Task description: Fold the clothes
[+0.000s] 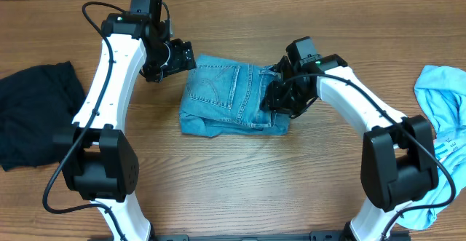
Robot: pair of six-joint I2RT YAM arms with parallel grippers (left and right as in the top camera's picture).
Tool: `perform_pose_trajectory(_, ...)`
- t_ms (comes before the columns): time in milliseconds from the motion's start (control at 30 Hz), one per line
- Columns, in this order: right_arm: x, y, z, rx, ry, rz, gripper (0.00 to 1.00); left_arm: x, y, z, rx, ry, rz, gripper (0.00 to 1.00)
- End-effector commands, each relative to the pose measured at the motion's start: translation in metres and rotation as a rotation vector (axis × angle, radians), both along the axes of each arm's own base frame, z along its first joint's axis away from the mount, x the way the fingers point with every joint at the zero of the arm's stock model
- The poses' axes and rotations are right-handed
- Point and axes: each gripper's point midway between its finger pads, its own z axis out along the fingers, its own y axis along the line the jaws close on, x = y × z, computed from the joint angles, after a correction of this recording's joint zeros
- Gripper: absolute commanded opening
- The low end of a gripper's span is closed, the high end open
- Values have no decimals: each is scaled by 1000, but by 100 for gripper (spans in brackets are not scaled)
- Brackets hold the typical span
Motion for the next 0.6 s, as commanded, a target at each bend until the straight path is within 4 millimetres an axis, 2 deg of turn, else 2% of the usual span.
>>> perform_pose_trajectory(0,-3,18,25,106,-43,105,4,-3,0,8,23,-24,-37,84)
perform_pose_trajectory(100,19,-15,54,-68,-137,51,4,-3,0,8,23,-21,-38,84)
perform_pose_trajectory(200,30,-41,60,-192,-163,2,6,-3,0,8,23,-21,-38,84)
perform_pose_trajectory(300,19,-63,36,-299,-103,-38,8,-6,0,7,24,-11,-38,85)
perform_pose_trajectory(367,12,-69,19,-330,-73,-34,12,-7,1,7,24,-6,-38,85)
perform_pose_trajectory(467,-1,-84,-20,-400,-45,-42,20,-9,0,7,25,2,-39,85)
perform_pose_trajectory(567,4,-114,-46,-522,-75,-162,22,-12,1,6,25,15,-39,85)
